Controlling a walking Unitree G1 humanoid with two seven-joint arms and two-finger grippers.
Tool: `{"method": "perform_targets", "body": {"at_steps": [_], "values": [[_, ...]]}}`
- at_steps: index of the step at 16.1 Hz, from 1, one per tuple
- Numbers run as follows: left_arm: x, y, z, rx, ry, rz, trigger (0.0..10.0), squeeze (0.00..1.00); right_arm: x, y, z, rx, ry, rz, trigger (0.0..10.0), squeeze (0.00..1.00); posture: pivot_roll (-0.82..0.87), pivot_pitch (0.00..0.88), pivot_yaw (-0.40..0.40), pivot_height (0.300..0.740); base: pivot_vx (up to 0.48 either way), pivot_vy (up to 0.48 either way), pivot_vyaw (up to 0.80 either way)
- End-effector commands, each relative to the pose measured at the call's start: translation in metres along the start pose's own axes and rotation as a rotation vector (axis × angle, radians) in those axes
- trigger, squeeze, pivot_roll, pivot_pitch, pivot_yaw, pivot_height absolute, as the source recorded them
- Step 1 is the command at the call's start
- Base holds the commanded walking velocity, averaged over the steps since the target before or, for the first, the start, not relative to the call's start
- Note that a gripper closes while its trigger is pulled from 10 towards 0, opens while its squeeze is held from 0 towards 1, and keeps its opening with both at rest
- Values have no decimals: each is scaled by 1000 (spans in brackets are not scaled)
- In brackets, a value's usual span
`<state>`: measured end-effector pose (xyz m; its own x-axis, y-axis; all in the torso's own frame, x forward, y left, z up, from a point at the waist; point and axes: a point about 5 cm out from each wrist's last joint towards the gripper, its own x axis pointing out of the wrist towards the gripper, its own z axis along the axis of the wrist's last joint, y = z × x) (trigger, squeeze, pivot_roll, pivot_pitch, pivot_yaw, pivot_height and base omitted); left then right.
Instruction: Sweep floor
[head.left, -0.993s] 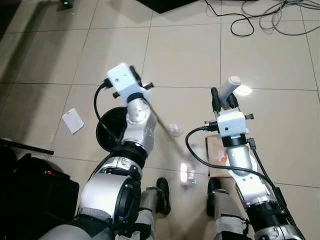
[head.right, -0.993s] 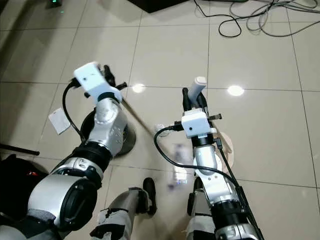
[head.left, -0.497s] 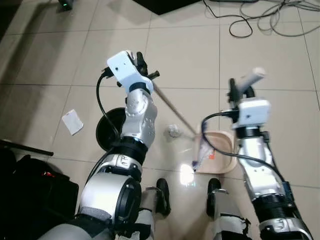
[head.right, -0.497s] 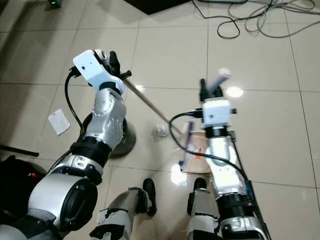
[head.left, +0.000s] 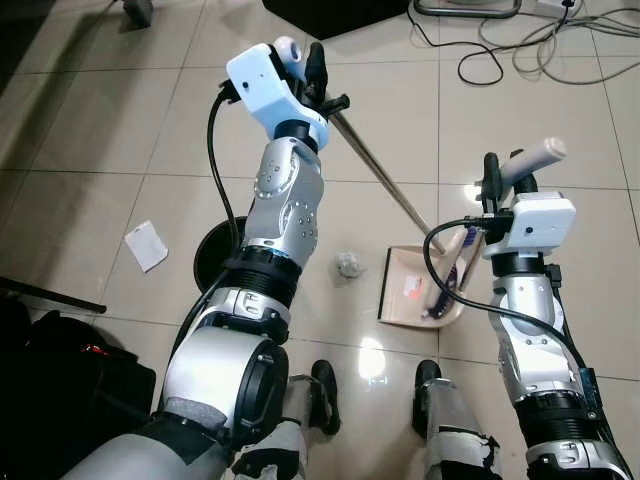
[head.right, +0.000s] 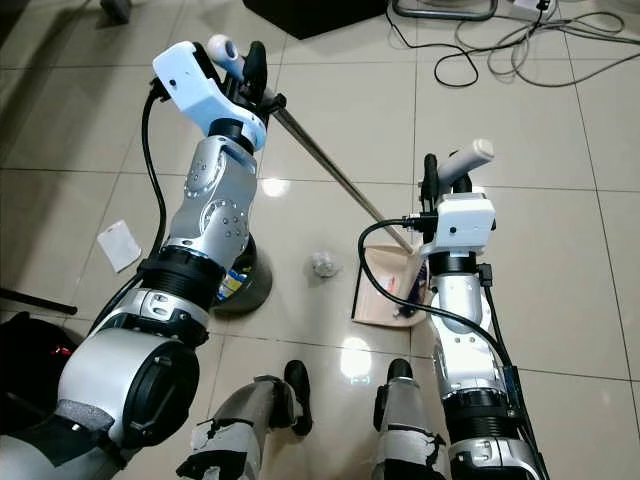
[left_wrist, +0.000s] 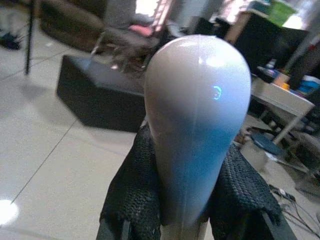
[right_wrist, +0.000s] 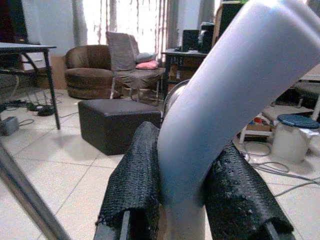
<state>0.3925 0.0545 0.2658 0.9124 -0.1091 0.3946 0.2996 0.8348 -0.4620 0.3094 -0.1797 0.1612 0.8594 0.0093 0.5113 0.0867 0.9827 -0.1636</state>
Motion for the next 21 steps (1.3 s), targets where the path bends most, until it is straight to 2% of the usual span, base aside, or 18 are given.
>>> {"method": "perform_targets", "body": {"at_steps": [1, 3, 5, 8, 9, 10, 12, 13, 14, 15, 18, 19, 21], "values": [[5, -10, 14, 33, -62, -76, 10000, 0, -4, 5, -1, 29, 7, 12, 10000, 0, 18, 232, 155, 740, 0, 0, 0], [9, -7, 27, 121, -104, -118, 10000, 0, -5, 3, 0, 26, 8, 14, 10000, 0, 16, 227, 154, 740, 0, 0, 0], [19, -7, 54, 83, -155, -121, 10000, 0, -7, -1, 0, 19, 11, 13, 10000, 0, 18, 226, 147, 740, 0, 0, 0], [30, -15, 97, -4, -221, -192, 10000, 0, -12, -8, -3, 11, 33, 18, 10000, 0, 29, 215, 138, 740, 0, 0, 0], [32, -15, 107, 6, -234, -211, 10000, 0, -13, -10, -3, 8, 36, 18, 10000, 0, 30, 211, 133, 740, 0, 0, 0], [32, -15, 111, 40, -243, -223, 10000, 0, -14, -12, -3, 7, 37, 16, 10000, 0, 31, 203, 131, 740, 0, 0, 0], [30, -5, 111, 322, -224, -279, 10000, 0, -15, -18, -1, 18, 40, -1, 10000, 0, 39, 192, 131, 740, 0, 0, 0], [28, 0, 106, 392, -182, -284, 10000, 0, -16, -19, -1, 20, 40, -4, 10000, 0, 38, 191, 131, 740, 0, 0, 0], [16, 14, 93, 502, -104, -305, 10000, 0, -18, -24, 3, 19, 39, -21, 10000, 0, 30, 179, 135, 740, 0, 0, 0], [12, 18, 90, 509, -89, -310, 10000, 0, -19, -26, 4, 19, 37, -28, 10000, 0, 30, 179, 135, 740, 0, 0, 0], [-33, 45, 56, 358, 25, -278, 10000, 0, -13, -37, 29, -6, -9, -54, 10000, 0, -19, 145, 132, 740, 0, 0, 0], [-45, 49, 46, 356, 57, -264, 10000, 0, -9, -41, 35, -11, -17, -58, 10000, 0, -26, 137, 121, 740, 0, 0, 0], [-64, 56, 32, 423, 89, -221, 10000, 0, -3, -47, 45, -14, -23, -63, 10000, 0, -38, 128, 109, 740, 0, 0, 0]]}}
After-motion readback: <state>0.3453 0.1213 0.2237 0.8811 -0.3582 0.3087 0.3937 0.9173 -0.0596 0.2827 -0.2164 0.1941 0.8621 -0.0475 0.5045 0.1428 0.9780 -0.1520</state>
